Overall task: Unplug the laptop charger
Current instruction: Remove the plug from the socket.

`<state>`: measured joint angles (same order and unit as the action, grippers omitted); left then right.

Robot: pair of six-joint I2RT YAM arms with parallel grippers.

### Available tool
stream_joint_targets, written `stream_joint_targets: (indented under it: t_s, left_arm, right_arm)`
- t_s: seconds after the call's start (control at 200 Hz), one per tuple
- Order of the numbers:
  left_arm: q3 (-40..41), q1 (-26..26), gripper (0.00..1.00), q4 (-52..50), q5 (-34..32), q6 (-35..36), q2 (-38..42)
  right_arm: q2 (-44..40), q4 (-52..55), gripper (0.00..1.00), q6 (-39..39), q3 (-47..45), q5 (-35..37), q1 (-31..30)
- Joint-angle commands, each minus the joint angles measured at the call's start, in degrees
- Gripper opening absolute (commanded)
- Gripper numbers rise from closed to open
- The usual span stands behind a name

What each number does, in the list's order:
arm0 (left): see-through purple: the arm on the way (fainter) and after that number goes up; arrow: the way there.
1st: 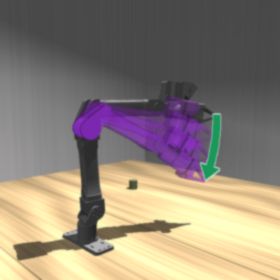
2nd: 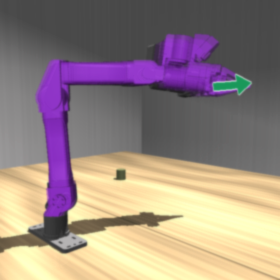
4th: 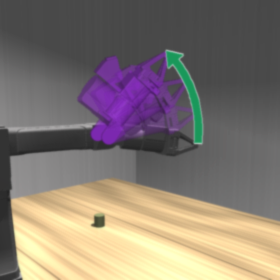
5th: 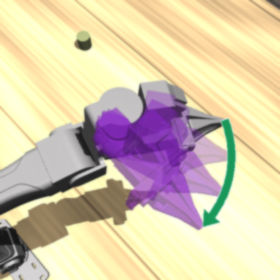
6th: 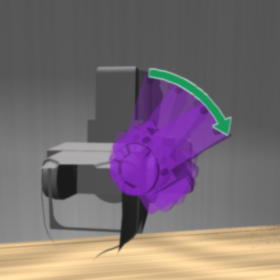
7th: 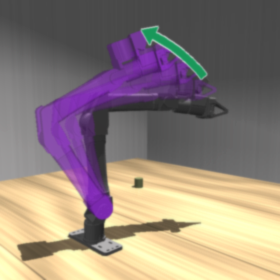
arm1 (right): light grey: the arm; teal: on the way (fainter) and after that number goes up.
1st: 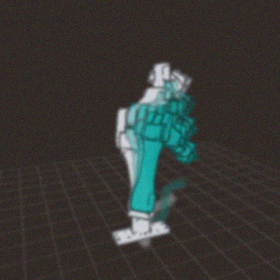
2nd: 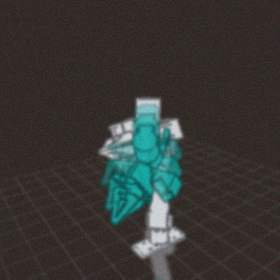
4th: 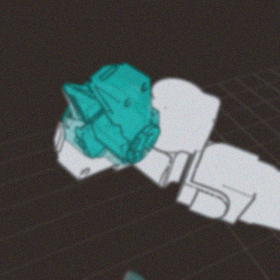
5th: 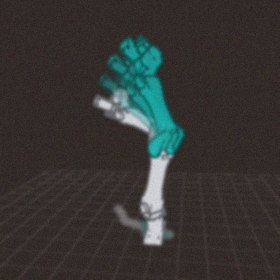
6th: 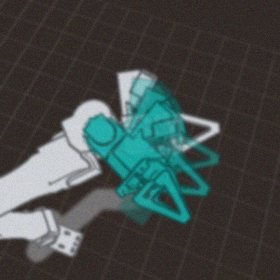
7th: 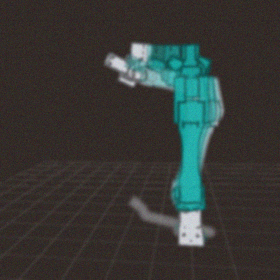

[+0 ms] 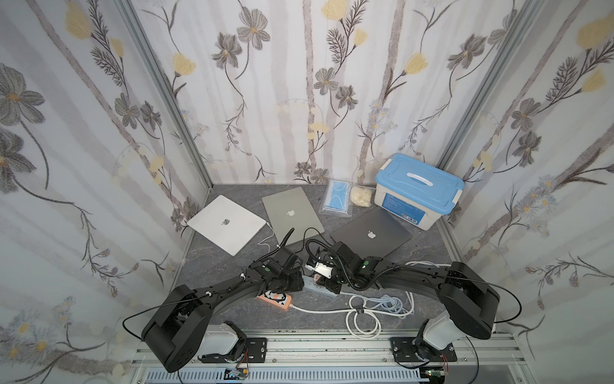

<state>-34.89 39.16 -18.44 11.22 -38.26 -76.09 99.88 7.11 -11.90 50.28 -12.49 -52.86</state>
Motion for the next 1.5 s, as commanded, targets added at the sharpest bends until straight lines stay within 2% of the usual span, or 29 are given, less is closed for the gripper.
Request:
stream_joint_targets:
  t_s: [0.0, 0.37, 0.939, 1.499]
  left_arm:
    - [-0.18, -0.30, 0.57, 1.25, -0.81, -0.76, -1.47]
    - [-0.53, -0.30, 0.56, -2.00, -2.16, 0.60, -4.38]
    - [0.13, -0.39, 0.56, -4.27, -3.05, 0.90, -6.44]
    - [0.03, -0.42, 0.56, -6.61, -3.67, 0.99, -5.53]
  right_arm:
    - [0.18, -2.73, 0.00, -1.02, -0.18, -2.16, -0.01]
    - [-1.12, -3.14, 0.00, -0.35, 0.51, -3.67, 0.20]
    - [-4.24, -8.35, 0.00, 2.75, -0.71, -10.82, 2.51]
    - [-4.83, -8.88, 0.00, 5.98, -1.05, -10.15, 2.99]
